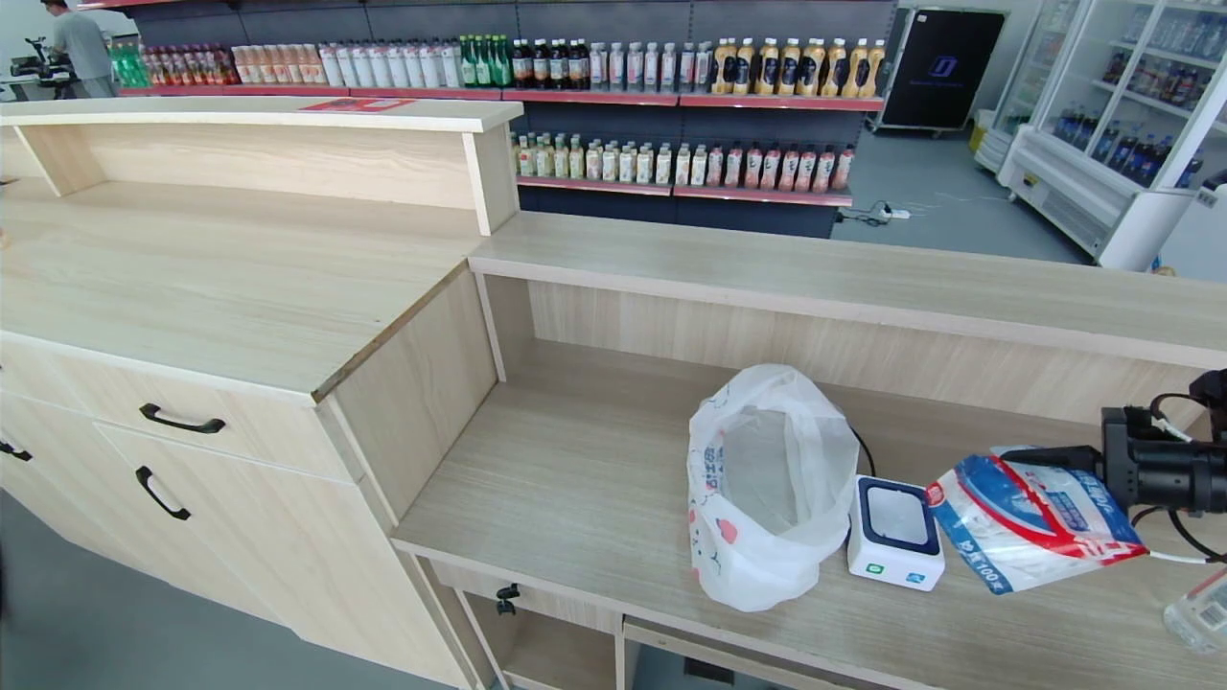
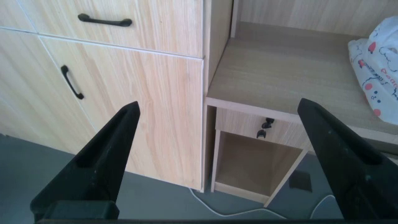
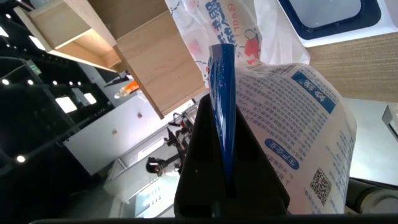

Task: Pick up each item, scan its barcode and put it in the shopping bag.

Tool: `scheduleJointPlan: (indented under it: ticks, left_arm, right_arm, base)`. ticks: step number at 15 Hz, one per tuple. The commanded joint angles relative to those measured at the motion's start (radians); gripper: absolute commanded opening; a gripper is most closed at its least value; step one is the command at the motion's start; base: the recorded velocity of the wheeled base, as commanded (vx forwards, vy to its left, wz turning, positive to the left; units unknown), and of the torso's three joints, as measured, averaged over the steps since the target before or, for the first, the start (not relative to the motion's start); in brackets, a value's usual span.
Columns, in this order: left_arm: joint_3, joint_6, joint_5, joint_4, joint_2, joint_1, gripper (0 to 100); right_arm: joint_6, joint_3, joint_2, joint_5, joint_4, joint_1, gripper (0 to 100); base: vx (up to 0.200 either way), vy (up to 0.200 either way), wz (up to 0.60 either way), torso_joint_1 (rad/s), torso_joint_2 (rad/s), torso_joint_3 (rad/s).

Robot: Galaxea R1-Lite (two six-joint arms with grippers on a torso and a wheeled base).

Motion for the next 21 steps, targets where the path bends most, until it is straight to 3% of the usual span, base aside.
scheduleJointPlan:
  ticks: [1, 5, 7, 10, 12, 16, 21]
  left_arm:
    - [0.000, -0.001, 0.000, 0.000, 0.000, 0.000, 100]
    - [0.000, -0.001, 0.000, 0.000, 0.000, 0.000, 100]
    - [0.000, -0.001, 0.000, 0.000, 0.000, 0.000, 100]
    - [0.000, 0.001, 0.000, 0.000, 0.000, 0.000, 100]
    - [0.000, -0.001, 0.000, 0.000, 0.000, 0.000, 100]
    - [0.000, 0.001, 0.000, 0.000, 0.000, 0.000, 100]
    - [0.000, -0.001, 0.000, 0.000, 0.000, 0.000, 100]
  right_arm:
    - [0.000, 0.000, 0.002, 0.002, 0.001, -0.001, 0]
    - [0.000, 0.000, -0.004, 0.002, 0.001, -0.001, 0]
    - [-0.101, -0.016, -0.121, -0.029, 0.002, 0.005, 0]
    - [-0.594, -0.003, -0.342, -0.236, -0.010, 0.028, 0]
    - [-0.862, 0.029, -0.412, -0.259, -0.052, 0.011, 0]
    - [-1.237, 0.095, -0.511, -0.262, -0.050, -0.024, 0]
    - [-1.293, 0.095, -0.560, -0.262, -0.050, -0.029, 0]
  base:
    - [0.000, 0.000, 0.00, 0.000, 0.00, 0.000]
    - [0.000, 0.000, 0.00, 0.000, 0.00, 0.000]
    - [0.000, 0.000, 0.00, 0.000, 0.00, 0.000]
    - [0.000, 0.000, 0.00, 0.000, 0.00, 0.000]
    - [0.000, 0.000, 0.00, 0.000, 0.00, 0.000]
    - [0.000, 0.000, 0.00, 0.000, 0.00, 0.000]
    - [0.000, 0.000, 0.00, 0.000, 0.00, 0.000]
